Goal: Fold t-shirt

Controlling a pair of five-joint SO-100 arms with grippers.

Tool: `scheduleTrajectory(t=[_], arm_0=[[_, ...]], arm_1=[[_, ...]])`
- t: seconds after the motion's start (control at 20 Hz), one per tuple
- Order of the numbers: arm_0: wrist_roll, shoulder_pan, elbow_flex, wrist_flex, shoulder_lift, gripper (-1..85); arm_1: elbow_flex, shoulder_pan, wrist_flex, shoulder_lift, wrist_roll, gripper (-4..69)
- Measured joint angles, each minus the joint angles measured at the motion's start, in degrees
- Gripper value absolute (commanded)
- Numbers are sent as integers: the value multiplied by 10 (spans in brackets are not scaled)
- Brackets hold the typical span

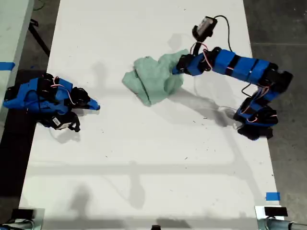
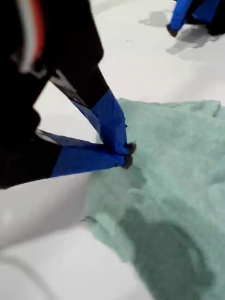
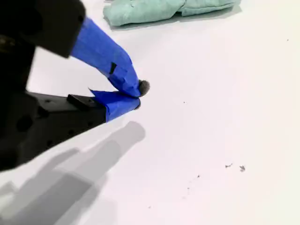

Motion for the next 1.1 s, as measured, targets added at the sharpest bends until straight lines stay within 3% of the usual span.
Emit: scheduleTrajectory(t=[0.2,0.5,0.6,0.75,0.85,0.95,1.1], arm_0=[[0,4,0,16,0,2],[0,4,0,16,0,5],[0,4,0,16,0,4],[0,4,0,16,0,1],[0,4,0,16,0,1],[0,4,1,16,0,2],[0,4,1,16,0,1]], arm_1=[[-292,-1,-1,-281,7,-12],[-468,2,-19,-472,37,-12],[-470,-5,-63,-489,31,-12],[-480,-44,-195,-516,17,-12],[-527,-74,-228,-551,27,-12],[-536,-103,-232,-557,42,-12],[-537,-178,-174,-558,60,-12]])
